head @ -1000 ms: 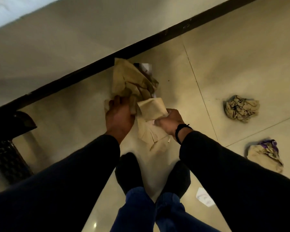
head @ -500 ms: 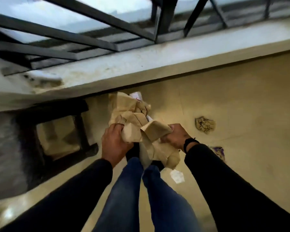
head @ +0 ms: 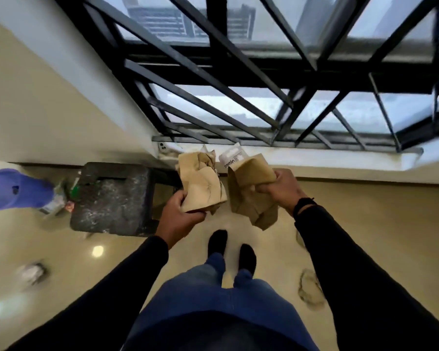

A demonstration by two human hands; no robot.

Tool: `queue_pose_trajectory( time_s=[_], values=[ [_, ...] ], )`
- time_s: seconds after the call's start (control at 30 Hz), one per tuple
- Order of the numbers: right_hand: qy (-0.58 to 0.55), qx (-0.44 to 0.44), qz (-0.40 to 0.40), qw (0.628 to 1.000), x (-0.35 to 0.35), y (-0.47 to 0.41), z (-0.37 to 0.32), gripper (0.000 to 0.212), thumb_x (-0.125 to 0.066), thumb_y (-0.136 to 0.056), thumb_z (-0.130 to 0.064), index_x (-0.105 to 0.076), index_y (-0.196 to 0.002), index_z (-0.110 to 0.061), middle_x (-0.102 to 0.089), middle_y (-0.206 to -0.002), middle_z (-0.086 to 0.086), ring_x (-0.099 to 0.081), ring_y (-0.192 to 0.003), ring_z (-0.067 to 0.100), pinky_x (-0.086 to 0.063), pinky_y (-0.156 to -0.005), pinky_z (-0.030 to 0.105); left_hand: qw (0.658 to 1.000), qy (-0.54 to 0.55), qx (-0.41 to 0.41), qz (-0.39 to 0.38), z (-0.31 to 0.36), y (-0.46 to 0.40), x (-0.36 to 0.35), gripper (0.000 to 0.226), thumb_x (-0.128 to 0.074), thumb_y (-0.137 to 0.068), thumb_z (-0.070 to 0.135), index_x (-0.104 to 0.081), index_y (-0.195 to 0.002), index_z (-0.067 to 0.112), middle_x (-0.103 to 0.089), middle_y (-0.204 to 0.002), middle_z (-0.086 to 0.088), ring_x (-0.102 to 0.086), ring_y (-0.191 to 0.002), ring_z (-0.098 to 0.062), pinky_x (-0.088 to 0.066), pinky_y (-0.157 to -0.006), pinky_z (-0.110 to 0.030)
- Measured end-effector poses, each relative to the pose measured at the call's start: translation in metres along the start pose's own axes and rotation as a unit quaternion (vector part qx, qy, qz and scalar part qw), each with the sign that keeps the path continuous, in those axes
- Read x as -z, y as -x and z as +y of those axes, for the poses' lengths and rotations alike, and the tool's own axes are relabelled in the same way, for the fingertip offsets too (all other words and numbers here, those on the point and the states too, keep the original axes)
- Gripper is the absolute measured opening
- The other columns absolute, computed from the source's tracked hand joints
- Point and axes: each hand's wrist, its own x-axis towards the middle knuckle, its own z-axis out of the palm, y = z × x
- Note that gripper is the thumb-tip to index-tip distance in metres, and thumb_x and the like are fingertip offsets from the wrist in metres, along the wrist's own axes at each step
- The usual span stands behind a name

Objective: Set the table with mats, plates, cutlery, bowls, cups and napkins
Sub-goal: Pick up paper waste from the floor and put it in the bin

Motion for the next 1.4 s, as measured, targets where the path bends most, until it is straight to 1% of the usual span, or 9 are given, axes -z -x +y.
queue_pose_trajectory(
  time_s=[0.17, 0.33, 0.43, 0.5, 0.67, 0.83, 1.03, 1.2, 1.4],
  values=[
    [0.009, 0.040, -0.075, 0.996, -0.027, 0.029, -0.030, 0.026, -0.084, -0.074, -0.013, -0.071, -0.096, -0.016, -0.072, -0.092, 0.003, -0.066, -0.085, 0.015, -0.056, -0.072, 0.027, 0.987, 0.155, 0.036, 0.027, 0.008, 0.053, 0.008, 0.037, -0.080, -0.079, 0.006, -0.062, -0.111, 0.015, -0.071, -0.095, -0.006, -0.065, -0.082, -0.017, -0.050, -0.060, -0.022],
    [0.002, 0.038, -0.138, 0.990, -0.059, 0.045, -0.036, 0.023, -0.083, -0.076, -0.019, -0.069, -0.093, -0.024, -0.072, -0.095, 0.000, -0.066, -0.091, 0.016, -0.056, -0.075, 0.029, 0.956, 0.274, 0.061, 0.080, -0.003, 0.100, 0.008, 0.064, -0.077, -0.053, 0.037, -0.067, -0.111, 0.013, -0.074, -0.098, -0.014, -0.066, -0.085, -0.023, -0.052, -0.071, -0.038],
    [-0.021, 0.017, -0.176, 0.984, -0.081, 0.050, -0.039, 0.027, -0.084, -0.075, -0.019, -0.069, -0.097, -0.021, -0.073, -0.098, 0.004, -0.067, -0.096, 0.024, -0.058, -0.084, 0.043, 0.937, 0.315, 0.070, 0.133, -0.012, 0.125, 0.014, 0.068, -0.079, -0.050, 0.036, -0.065, -0.110, 0.009, -0.071, -0.089, -0.008, -0.065, -0.080, -0.022, -0.052, -0.065, -0.034],
    [-0.034, 0.009, -0.191, 0.981, -0.097, 0.055, -0.046, 0.027, -0.083, -0.076, -0.017, -0.066, -0.096, -0.022, -0.071, -0.097, 0.002, -0.066, -0.094, 0.023, -0.058, -0.077, 0.040, 0.925, 0.332, 0.071, 0.172, -0.016, 0.140, 0.021, 0.070, -0.080, -0.048, 0.034, -0.064, -0.111, 0.007, -0.071, -0.087, -0.005, -0.066, -0.078, -0.020, -0.052, -0.064, -0.033],
    [-0.054, 0.002, -0.217, 0.975, -0.147, 0.071, -0.072, 0.046, -0.087, -0.071, -0.015, -0.065, -0.111, -0.012, -0.073, -0.102, 0.008, -0.069, -0.095, 0.029, -0.059, -0.083, 0.051, 0.886, 0.386, 0.060, 0.249, -0.029, 0.167, 0.049, 0.054, -0.082, -0.065, 0.007, -0.062, -0.115, 0.003, -0.072, -0.090, -0.008, -0.069, -0.076, -0.018, -0.054, -0.062, -0.027],
    [-0.046, 0.042, -0.259, 0.964, -0.201, 0.093, -0.099, 0.026, -0.078, -0.080, -0.008, -0.061, -0.091, -0.024, -0.070, -0.097, 0.005, -0.067, -0.089, 0.025, -0.057, -0.083, 0.049, 0.853, 0.415, 0.047, 0.312, -0.053, 0.191, 0.088, 0.056, -0.082, -0.060, 0.017, -0.064, -0.113, 0.010, -0.072, -0.094, 0.000, -0.069, -0.083, -0.012, -0.054, -0.069, -0.027],
    [0.002, 0.055, -0.265, 0.963, -0.298, 0.108, -0.121, 0.025, -0.082, -0.077, -0.012, -0.066, -0.095, -0.020, -0.073, -0.101, 0.013, -0.068, -0.098, 0.037, -0.054, -0.088, 0.062, 0.816, 0.466, 0.048, 0.339, -0.109, 0.220, 0.152, 0.055, -0.081, -0.059, 0.019, -0.064, -0.112, 0.013, -0.071, -0.093, -0.001, -0.067, -0.086, -0.017, -0.052, -0.071, -0.032],
    [0.037, 0.067, -0.237, 0.969, -0.385, 0.123, -0.136, 0.029, -0.085, -0.075, -0.019, -0.061, -0.091, -0.026, -0.070, -0.099, 0.004, -0.068, -0.094, 0.026, -0.057, -0.089, 0.049, 0.789, 0.509, 0.041, 0.341, -0.157, 0.242, 0.218, 0.062, -0.085, -0.054, 0.021, -0.066, -0.112, 0.012, -0.072, -0.097, -0.005, -0.067, -0.090, -0.022, -0.054, -0.077, -0.037],
    [0.048, 0.093, -0.225, 0.969, -0.504, 0.141, -0.159, 0.026, -0.081, -0.080, -0.015, -0.060, -0.091, -0.025, -0.068, -0.094, 0.001, -0.065, -0.085, 0.018, -0.057, -0.075, 0.037, 0.791, 0.507, 0.040, 0.341, -0.220, 0.260, 0.302, 0.051, -0.081, -0.059, 0.015, -0.066, -0.108, 0.011, -0.072, -0.092, -0.004, -0.067, -0.090, -0.023, -0.054, -0.076, -0.035]
  ],
)
